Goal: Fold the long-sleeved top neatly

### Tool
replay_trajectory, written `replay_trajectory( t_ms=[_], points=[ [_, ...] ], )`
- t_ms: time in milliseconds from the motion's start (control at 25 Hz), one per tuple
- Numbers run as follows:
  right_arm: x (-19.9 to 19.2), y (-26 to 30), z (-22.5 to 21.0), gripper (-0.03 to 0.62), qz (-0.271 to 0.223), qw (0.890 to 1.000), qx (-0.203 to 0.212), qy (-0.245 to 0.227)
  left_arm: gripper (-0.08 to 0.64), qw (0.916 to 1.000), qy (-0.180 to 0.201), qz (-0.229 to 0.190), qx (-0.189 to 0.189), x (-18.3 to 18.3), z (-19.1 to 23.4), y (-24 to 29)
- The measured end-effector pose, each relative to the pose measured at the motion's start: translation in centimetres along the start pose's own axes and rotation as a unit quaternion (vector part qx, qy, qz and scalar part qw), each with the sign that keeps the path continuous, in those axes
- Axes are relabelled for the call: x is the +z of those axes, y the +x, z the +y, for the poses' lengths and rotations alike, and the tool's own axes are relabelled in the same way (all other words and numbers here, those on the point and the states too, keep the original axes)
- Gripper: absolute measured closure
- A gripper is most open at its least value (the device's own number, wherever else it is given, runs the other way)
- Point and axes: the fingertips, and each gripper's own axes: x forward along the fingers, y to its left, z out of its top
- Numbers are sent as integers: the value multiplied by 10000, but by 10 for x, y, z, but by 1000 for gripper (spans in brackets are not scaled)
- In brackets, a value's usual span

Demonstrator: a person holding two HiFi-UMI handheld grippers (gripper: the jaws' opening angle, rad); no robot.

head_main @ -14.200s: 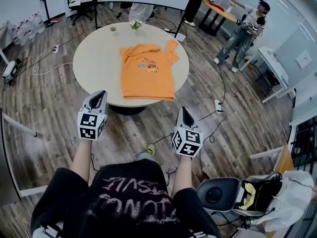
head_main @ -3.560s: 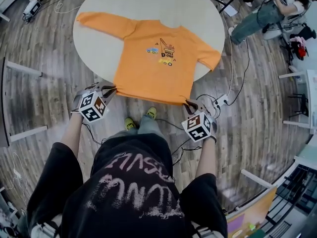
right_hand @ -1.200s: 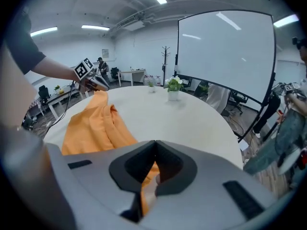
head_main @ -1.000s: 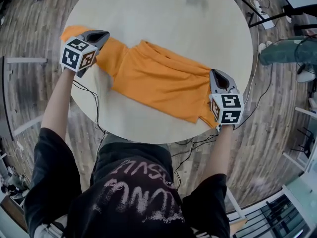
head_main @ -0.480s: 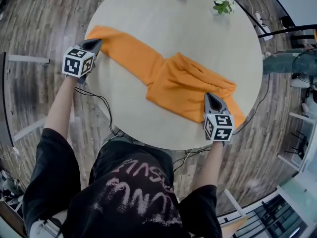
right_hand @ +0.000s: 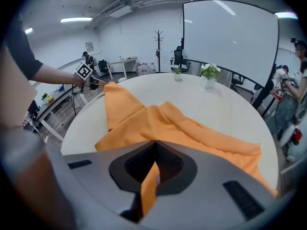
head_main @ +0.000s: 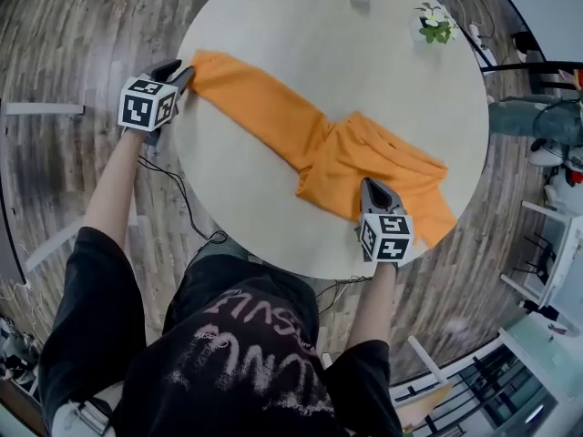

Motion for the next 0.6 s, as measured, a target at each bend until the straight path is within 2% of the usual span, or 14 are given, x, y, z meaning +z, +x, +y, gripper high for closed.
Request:
replay_trajectory(
  t_ms=[160, 200, 280, 440, 600],
  points=[
    [5, 7, 8, 588, 87, 10000, 30, -10, 421, 9989, -277, 37, -378, -8, -6, 8],
    [5, 9, 9, 586, 97, 10000, 24, -5, 445, 9984, -270, 81, -484, -11, -10, 9],
    [4, 9, 12, 587, 114, 9999, 17, 3, 536, 9979, -161, 188, -592, -16, -15, 10],
    [1, 5, 16, 588, 109, 9999, 4, 13, 540, 9982, -168, 82, -573, -14, -12, 2],
    [0, -1, 25, 588, 73, 10000, 8, -24, 540, 9988, -221, -100, -414, -10, 7, -22]
  ],
)
